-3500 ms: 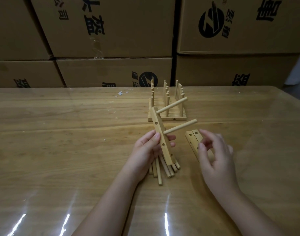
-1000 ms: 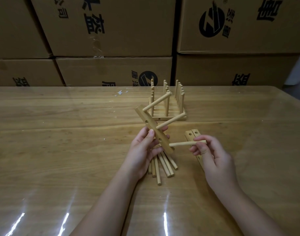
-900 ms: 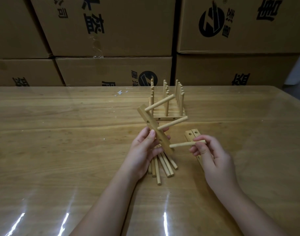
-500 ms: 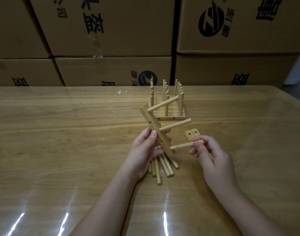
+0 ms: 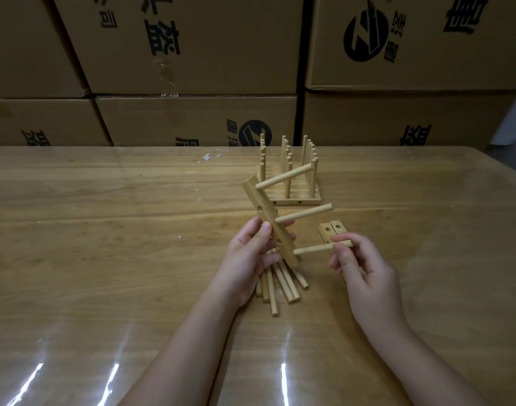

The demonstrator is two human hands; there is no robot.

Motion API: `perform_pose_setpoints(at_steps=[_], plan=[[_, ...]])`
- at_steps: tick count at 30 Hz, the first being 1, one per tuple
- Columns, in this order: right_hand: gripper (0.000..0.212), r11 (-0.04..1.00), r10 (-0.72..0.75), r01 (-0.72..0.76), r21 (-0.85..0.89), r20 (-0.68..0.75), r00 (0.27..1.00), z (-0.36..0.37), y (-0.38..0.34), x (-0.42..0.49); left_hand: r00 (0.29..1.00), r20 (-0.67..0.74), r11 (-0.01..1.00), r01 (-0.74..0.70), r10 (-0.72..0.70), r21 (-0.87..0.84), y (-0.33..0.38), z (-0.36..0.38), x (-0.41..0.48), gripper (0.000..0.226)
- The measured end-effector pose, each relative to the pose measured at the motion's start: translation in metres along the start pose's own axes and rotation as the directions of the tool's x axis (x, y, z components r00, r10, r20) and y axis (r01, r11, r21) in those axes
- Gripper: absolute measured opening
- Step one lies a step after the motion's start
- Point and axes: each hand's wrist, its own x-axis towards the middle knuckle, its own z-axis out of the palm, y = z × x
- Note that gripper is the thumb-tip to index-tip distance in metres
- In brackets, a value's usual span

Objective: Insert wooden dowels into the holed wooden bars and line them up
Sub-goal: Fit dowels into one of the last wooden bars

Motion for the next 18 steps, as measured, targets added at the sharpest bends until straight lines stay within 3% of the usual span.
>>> perform_pose_setpoints(at_steps=[5, 18], plan=[[0.026, 0.994, 0.044, -0.041, 0.103, -0.024, 0.999, -0.0009, 0.0000, -0.0009, 1.000, 0.009, 0.999, 0.013, -0.013, 0.045, -0.0006, -0.0029, 0.0015, 0.031], [0.020, 0.995, -0.001, 0.004, 0.101, -0.030, 1.000, -0.0046, -0.0005, -0.0002, 0.999, -0.014, 0.997, 0.047, -0.046, 0.058, -0.0035, -0.0083, 0.0037, 0.033]])
